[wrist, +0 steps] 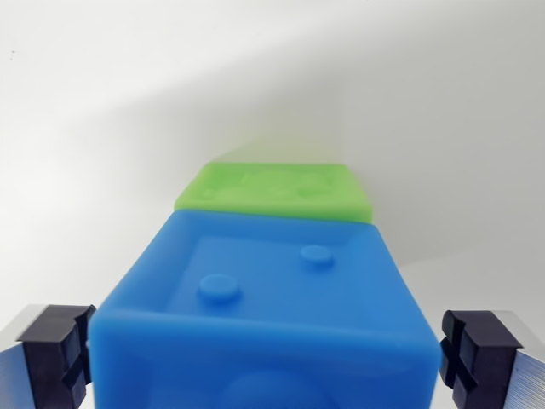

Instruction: Stack cube

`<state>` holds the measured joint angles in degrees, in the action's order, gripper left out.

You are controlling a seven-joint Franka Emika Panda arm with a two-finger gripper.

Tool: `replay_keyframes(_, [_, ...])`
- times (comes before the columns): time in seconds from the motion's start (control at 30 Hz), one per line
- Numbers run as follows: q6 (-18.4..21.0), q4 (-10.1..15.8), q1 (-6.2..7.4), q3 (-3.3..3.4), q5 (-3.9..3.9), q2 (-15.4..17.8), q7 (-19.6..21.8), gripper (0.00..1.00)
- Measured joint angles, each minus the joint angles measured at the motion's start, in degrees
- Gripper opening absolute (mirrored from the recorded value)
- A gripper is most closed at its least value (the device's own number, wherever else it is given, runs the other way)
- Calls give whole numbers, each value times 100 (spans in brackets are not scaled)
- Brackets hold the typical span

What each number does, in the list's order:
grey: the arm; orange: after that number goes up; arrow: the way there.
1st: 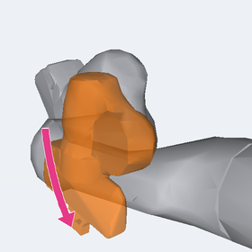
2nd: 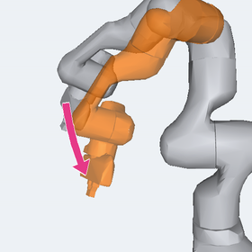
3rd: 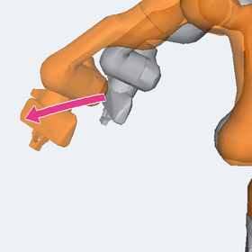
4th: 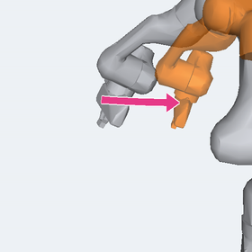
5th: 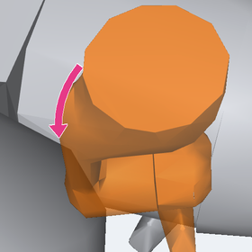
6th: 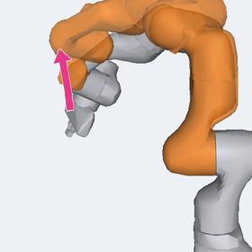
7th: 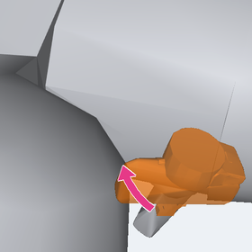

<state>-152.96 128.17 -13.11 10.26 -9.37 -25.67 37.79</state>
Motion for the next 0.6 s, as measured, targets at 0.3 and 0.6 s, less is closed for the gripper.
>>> replay_keyframes(0.3, [8, 0, 6, 3, 0, 11, 3, 100])
replay_keyframes(0.6, [157, 25, 42, 55, 39, 202, 29, 100])
